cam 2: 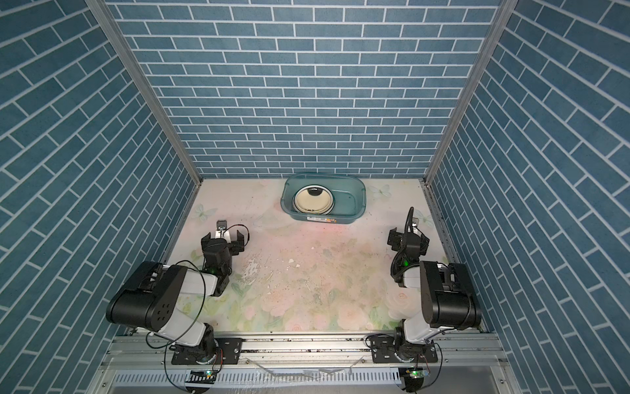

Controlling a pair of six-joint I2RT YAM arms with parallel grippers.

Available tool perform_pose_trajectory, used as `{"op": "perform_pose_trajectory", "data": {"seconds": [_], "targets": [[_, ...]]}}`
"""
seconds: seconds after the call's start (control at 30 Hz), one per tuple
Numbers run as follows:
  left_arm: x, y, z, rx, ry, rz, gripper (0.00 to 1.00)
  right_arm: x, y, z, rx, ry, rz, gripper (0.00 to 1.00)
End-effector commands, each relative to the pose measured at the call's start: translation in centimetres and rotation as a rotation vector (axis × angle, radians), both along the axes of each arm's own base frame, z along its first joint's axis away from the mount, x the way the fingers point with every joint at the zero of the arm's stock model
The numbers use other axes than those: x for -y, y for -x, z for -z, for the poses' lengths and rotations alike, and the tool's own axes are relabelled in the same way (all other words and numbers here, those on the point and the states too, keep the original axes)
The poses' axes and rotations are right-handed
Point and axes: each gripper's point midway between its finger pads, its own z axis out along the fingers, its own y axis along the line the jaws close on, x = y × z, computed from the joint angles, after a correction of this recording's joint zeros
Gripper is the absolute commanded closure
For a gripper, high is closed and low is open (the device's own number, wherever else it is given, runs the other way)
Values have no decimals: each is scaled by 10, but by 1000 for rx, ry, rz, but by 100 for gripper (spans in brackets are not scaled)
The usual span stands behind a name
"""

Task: Place the plates into the plastic bin on the countertop
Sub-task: Reset both arms

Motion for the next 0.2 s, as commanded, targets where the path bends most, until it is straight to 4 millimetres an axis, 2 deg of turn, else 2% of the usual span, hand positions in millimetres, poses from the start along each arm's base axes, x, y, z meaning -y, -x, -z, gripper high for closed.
{"op": "perform_pose_trajectory", "data": {"seconds": [0.0,0.17], "targets": [[-1,-5,-5,6,13,-1,0,-1,1,3,-5,-18,-5,1],[-3,-10,-2,-19,43,19,0,-2,1,3,-4,-19,-8,1]]}}
